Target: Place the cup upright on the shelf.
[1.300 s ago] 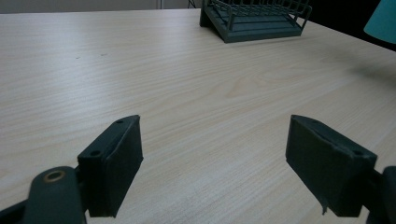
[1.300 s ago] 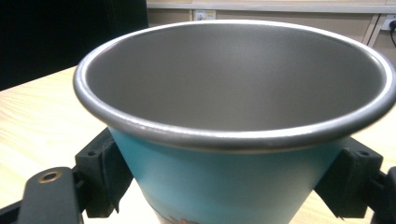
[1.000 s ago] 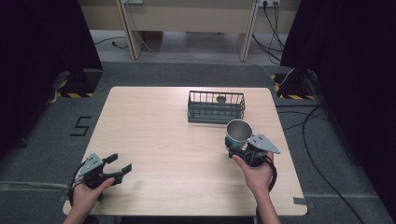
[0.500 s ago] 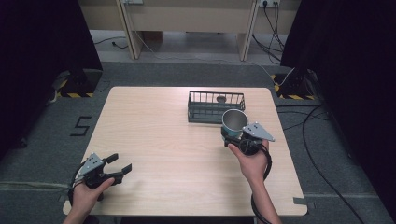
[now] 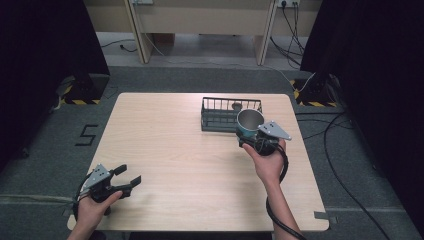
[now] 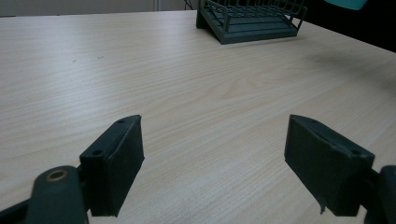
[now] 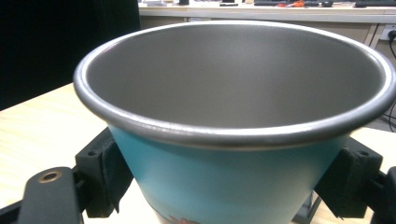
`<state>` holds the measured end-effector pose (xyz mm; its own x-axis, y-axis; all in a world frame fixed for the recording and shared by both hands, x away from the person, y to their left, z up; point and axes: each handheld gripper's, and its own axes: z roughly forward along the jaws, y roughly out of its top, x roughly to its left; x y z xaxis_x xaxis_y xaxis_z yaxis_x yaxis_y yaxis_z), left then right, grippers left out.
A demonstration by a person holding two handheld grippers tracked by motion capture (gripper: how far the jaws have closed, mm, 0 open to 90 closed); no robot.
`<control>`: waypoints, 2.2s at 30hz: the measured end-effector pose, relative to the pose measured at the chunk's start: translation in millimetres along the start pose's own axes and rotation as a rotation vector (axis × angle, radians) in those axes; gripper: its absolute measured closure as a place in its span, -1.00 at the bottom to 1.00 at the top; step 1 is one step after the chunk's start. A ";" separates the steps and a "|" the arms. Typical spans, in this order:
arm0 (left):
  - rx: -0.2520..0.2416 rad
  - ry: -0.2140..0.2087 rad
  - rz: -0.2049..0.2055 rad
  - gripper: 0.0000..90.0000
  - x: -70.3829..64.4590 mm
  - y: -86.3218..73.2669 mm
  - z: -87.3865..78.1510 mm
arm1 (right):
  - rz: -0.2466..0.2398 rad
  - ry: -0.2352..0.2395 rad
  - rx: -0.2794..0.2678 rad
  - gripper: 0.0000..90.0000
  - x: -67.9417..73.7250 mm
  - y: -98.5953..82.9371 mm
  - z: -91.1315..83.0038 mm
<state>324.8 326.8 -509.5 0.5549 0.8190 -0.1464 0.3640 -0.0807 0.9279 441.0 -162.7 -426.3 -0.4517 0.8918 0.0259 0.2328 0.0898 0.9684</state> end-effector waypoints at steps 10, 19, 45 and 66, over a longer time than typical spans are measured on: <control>0.000 -0.002 -0.002 -0.57 0.2 0.0 -0.2 | 0.010 -0.007 0.006 -0.59 -2.2 11.9 16.6; -0.001 -0.003 -0.006 -0.57 0.3 0.0 -0.4 | 0.011 -0.005 0.003 -0.59 0.2 22.9 30.3; -0.011 -0.003 -0.009 -0.56 1.3 0.0 -1.7 | 0.063 -0.055 0.022 -0.60 -15.3 42.0 71.8; -0.014 -0.002 -0.005 -0.56 1.1 0.3 -2.2 | 0.102 -0.071 0.044 -0.60 -26.5 61.8 109.4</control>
<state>323.8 329.0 -508.6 0.5544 0.8184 -0.1516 0.3560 -0.0685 0.9320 561.6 -132.3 -394.3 -0.3623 0.9261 0.1051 0.3132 0.0147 0.9496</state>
